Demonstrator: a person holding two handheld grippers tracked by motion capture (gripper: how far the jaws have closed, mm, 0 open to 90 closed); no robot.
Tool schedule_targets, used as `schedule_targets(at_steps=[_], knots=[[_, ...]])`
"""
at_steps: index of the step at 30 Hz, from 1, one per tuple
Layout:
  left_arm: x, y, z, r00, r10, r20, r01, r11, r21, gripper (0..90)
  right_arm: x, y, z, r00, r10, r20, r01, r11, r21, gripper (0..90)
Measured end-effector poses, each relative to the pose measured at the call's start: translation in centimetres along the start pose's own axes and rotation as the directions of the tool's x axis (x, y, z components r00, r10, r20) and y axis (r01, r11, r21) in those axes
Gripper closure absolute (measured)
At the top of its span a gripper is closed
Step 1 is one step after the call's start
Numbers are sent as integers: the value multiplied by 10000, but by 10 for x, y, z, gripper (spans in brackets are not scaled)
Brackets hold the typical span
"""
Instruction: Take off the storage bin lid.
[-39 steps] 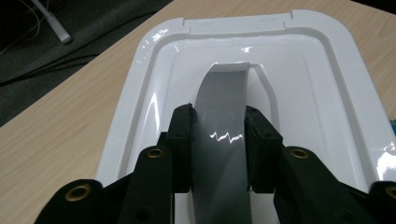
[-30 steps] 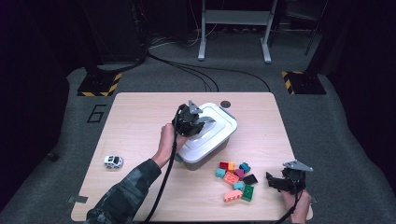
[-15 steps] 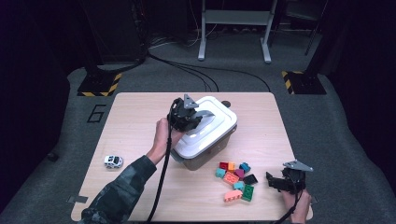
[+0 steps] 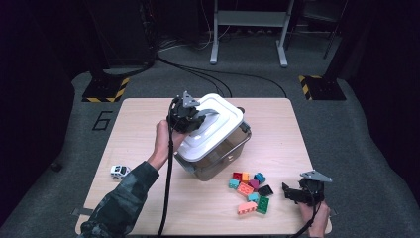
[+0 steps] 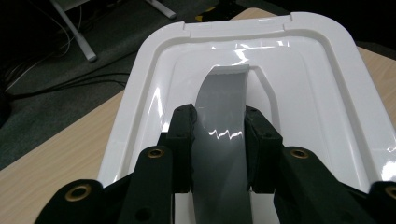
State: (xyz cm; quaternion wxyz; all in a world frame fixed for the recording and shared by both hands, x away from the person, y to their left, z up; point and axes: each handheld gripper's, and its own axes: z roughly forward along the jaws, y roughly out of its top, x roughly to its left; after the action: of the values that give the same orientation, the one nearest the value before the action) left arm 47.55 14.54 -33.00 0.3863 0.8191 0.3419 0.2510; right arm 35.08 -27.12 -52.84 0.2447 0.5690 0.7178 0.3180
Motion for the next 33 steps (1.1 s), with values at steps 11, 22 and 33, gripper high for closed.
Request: schedule_targets(at_steps=[11, 22, 33], knots=[[19, -6, -9, 9986, -359, -399, 352, 9992, -171, 678, 0, 0, 0, 10000, 40, 23, -40, 10000, 2, 85], [48, -13, -22, 9909, -1066, -826, 1030, 9936, -473, 678, 0, 0, 0, 10000, 60, 42, -60, 10000, 2, 85], [77, -28, -24, 9762, -1710, -1331, 1661, 9850, -473, 678, 0, 0, 0, 10000, -9, 29, 9, 10000, 2, 86]])
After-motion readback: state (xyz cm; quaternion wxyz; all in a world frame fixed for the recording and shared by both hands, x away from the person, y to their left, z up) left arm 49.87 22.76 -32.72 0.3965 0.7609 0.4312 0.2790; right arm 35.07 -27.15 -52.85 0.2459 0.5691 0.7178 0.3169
